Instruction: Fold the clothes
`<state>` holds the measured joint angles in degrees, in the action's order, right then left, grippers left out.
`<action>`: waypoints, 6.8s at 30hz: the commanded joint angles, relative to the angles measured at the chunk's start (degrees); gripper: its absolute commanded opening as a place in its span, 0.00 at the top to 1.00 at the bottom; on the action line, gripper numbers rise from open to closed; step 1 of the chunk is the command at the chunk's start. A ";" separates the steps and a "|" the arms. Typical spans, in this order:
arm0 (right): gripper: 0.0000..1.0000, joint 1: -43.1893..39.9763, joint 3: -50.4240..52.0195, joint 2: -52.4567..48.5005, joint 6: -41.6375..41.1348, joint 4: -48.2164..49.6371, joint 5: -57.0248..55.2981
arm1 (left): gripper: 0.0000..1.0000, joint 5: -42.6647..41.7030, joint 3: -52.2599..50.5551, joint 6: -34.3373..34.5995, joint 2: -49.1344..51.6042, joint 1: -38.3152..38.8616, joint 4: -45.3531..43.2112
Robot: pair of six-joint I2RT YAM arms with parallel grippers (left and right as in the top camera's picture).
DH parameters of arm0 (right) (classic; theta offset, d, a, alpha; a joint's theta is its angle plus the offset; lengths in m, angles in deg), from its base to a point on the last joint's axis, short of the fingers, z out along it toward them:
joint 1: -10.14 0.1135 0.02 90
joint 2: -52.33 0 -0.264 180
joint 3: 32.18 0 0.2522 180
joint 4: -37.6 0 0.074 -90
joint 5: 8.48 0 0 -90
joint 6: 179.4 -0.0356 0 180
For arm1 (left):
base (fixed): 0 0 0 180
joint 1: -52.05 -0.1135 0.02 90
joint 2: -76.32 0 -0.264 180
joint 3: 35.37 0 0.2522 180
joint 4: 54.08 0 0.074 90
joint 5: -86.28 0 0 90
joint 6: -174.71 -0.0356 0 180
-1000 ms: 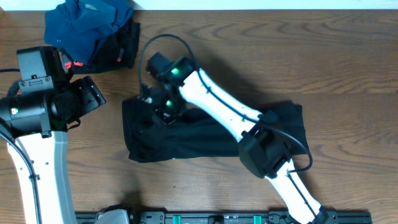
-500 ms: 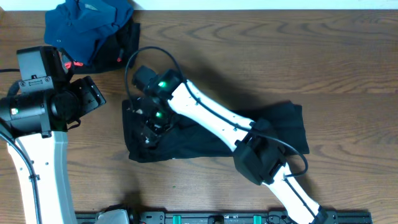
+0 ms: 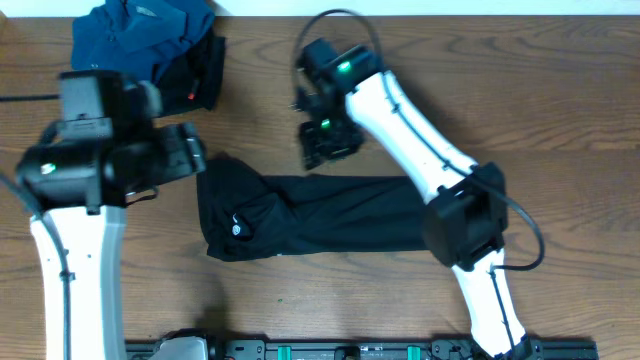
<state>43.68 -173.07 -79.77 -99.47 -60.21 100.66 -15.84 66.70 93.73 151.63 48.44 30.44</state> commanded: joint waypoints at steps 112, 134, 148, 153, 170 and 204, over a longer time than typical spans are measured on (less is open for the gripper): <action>0.99 -43.01 64.19 28.39 -7.52 32.06 -16.98 | 0.40 -0.04 -28.00 1.11 29.33 7.91 -24.39; 0.50 -35.28 58.60 29.59 4.52 42.34 -0.59 | 0.40 -0.07 -28.00 1.09 29.33 7.91 -23.96; 0.64 -36.70 58.60 21.92 9.97 45.11 3.85 | 0.40 -0.07 -28.00 1.09 29.33 7.91 -23.96; 0.79 -36.68 58.60 21.90 10.19 45.11 6.93 | 0.40 -0.07 -28.00 1.09 29.33 7.91 -23.98; 0.99 -36.92 58.45 21.94 10.14 44.15 10.25 | 0.40 -0.04 -28.00 0.63 29.33 7.91 -23.93; 0.65 -36.85 50.86 28.59 -10.49 6.86 -23.45 | 0.40 -0.04 -27.98 0.63 29.33 7.91 -24.85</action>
<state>6.94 -122.01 -52.12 -107.86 -52.50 80.49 -18.31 39.53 95.17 180.17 56.96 5.92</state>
